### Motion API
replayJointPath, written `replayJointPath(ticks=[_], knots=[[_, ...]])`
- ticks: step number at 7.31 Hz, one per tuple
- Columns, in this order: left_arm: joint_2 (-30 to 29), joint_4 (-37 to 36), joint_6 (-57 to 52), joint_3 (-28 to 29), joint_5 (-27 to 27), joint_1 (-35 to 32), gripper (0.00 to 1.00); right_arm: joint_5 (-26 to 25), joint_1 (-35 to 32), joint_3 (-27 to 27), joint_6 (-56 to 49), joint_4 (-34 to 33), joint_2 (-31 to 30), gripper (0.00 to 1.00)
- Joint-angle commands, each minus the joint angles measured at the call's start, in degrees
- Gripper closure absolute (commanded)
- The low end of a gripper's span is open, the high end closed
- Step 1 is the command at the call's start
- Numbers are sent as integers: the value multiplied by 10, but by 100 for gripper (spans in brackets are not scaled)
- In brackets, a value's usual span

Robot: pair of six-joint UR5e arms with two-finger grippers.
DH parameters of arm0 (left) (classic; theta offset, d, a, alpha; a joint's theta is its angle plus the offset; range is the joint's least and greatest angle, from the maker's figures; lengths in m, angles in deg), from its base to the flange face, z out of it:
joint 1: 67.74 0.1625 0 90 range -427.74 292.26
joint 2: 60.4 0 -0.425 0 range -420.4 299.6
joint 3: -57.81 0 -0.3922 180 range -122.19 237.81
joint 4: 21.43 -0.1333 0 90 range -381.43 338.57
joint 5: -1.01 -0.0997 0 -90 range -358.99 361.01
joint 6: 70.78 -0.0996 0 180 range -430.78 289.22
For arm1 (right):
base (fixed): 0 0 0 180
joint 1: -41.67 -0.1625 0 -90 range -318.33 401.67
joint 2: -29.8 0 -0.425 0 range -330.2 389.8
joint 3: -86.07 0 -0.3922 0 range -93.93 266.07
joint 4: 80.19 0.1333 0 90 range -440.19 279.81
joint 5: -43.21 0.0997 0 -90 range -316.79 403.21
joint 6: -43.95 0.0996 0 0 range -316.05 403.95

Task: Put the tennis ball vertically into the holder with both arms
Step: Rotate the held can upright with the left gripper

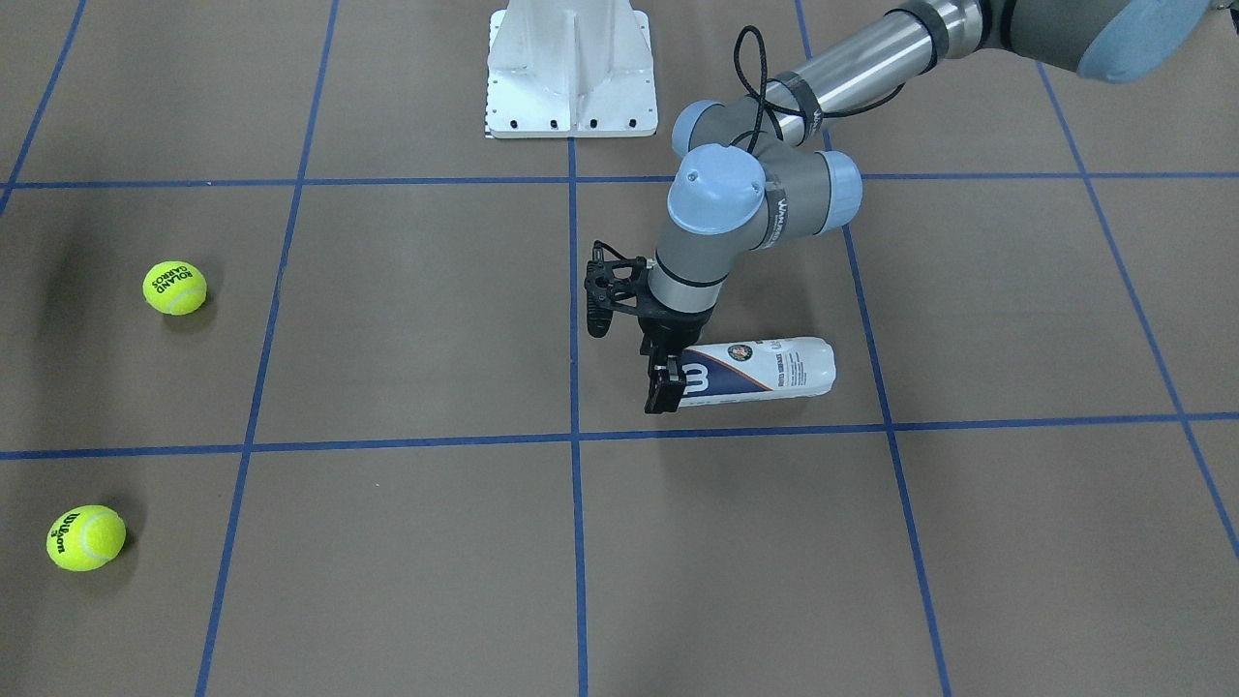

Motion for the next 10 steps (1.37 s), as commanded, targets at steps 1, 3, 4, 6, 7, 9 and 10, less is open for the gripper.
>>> replayJointPath(ticks=[1,3,4,6,7,9,10], knots=[[18,-2,1,-15,-1,-2,1,0,0,0,0,0,0,1],[54,-6,3,-58,-1,-2,1,1,1,1,1,0,0,0],[53,-42,24,-82,0,-1,1,1,0,2,0,0,0,1],[59,-75,24,-114,1,1,1,12,0,-1,0,0,-1,0],[62,-75,23,-114,0,4,1,12,0,-1,0,0,-1,1],[62,-75,18,-112,-1,2,1,12,1,-5,-1,0,-1,1],[62,-75,18,-111,-1,3,1,12,1,-5,-1,1,-1,1]])
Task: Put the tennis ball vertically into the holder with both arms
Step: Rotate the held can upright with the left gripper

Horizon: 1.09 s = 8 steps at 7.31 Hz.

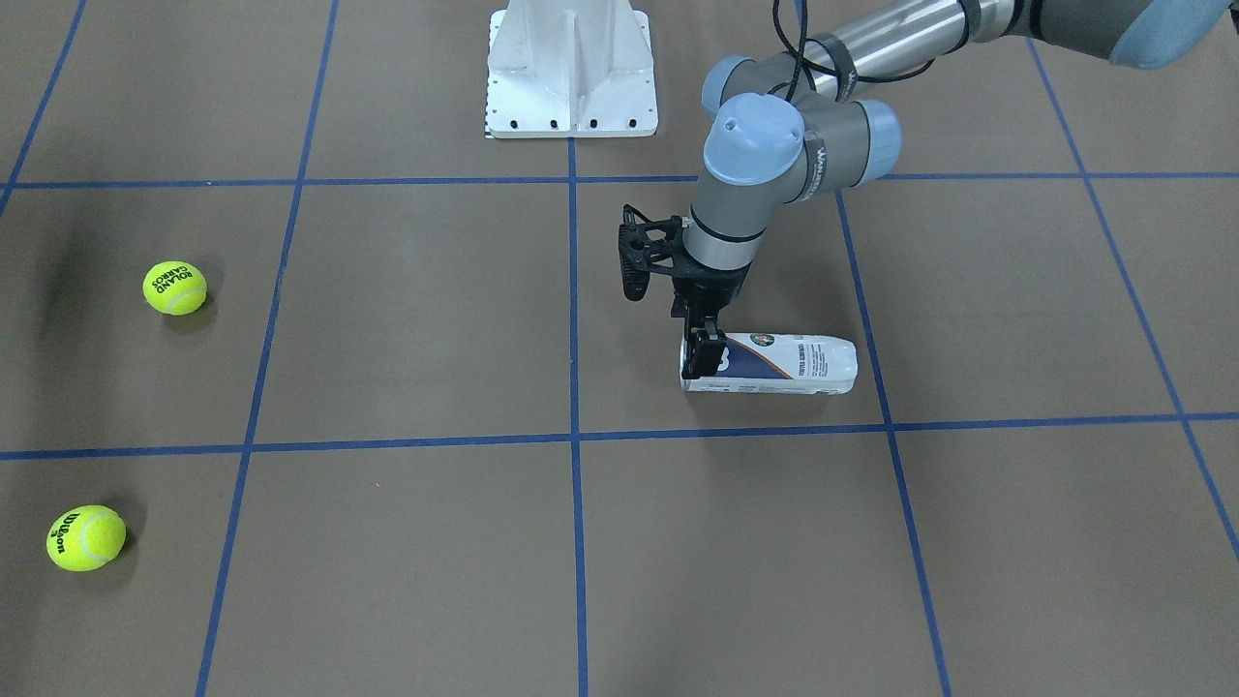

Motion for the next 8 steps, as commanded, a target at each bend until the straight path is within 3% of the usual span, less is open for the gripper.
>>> replayJointPath(ticks=[1,8], knots=[[0,0,-17,3,0,0,1,0,2,-2,0,0,0,1],[-5,5,-22,41,1,4,1,0,7,-6,0,7,0,1]])
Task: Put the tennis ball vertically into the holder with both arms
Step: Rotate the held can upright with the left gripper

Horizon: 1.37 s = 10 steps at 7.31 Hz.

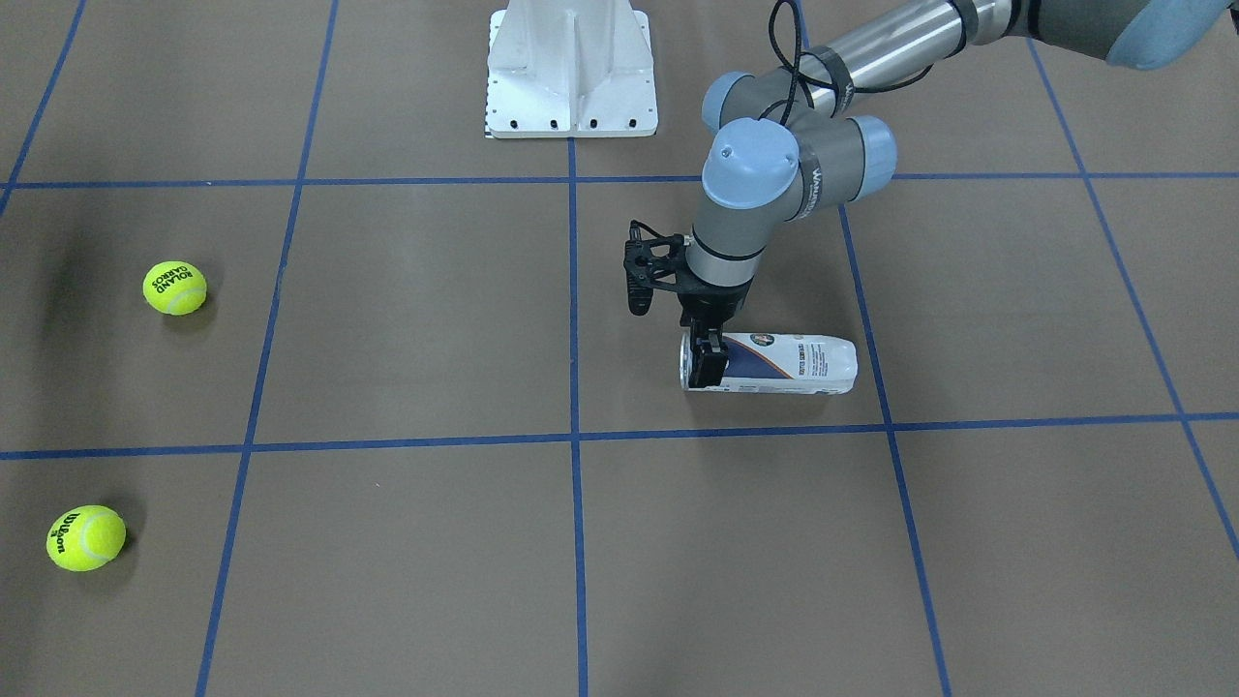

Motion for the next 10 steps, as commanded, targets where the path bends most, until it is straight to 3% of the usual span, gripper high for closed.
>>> replayJointPath(ticks=[1,10], knots=[[-2,4,-1,10,1,1,1,0,1,-3,0,2,0,1],[-6,4,-29,21,1,5,2,0,6,-3,0,2,0,0]])
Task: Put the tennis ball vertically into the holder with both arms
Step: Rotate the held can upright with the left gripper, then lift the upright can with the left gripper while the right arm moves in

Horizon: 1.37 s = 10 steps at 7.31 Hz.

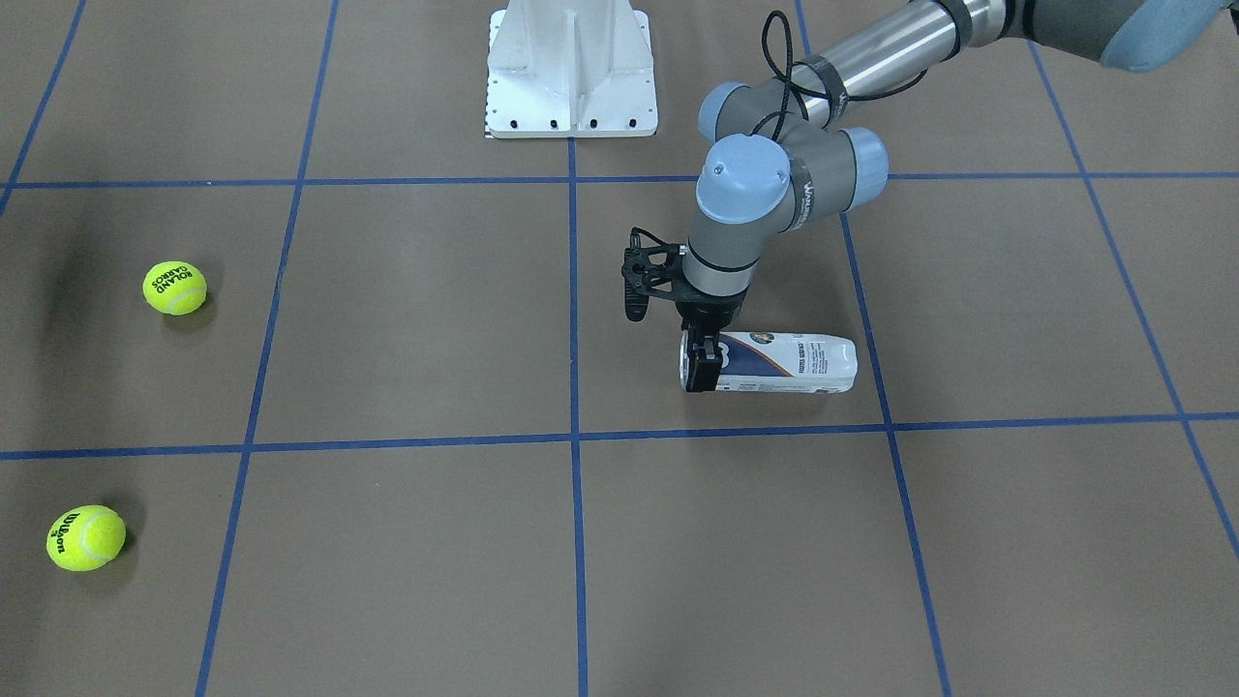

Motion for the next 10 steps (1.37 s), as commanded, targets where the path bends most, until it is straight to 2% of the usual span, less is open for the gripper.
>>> replayJointPath(ticks=[1,4,5,7,10], knots=[[-1,0,-1,2,0,0,6,0,1,0,0,0,0,1],[-1,1,-1,0,-7,0,17,0,1,0,0,0,0,1],[-6,1,-1,-3,-7,0,17,0,1,0,0,0,0,1],[-19,20,23,-46,-8,-9,17,0,1,1,0,0,1,0],[-18,219,205,-51,-9,-18,17,-2,21,2,2,24,4,0]])
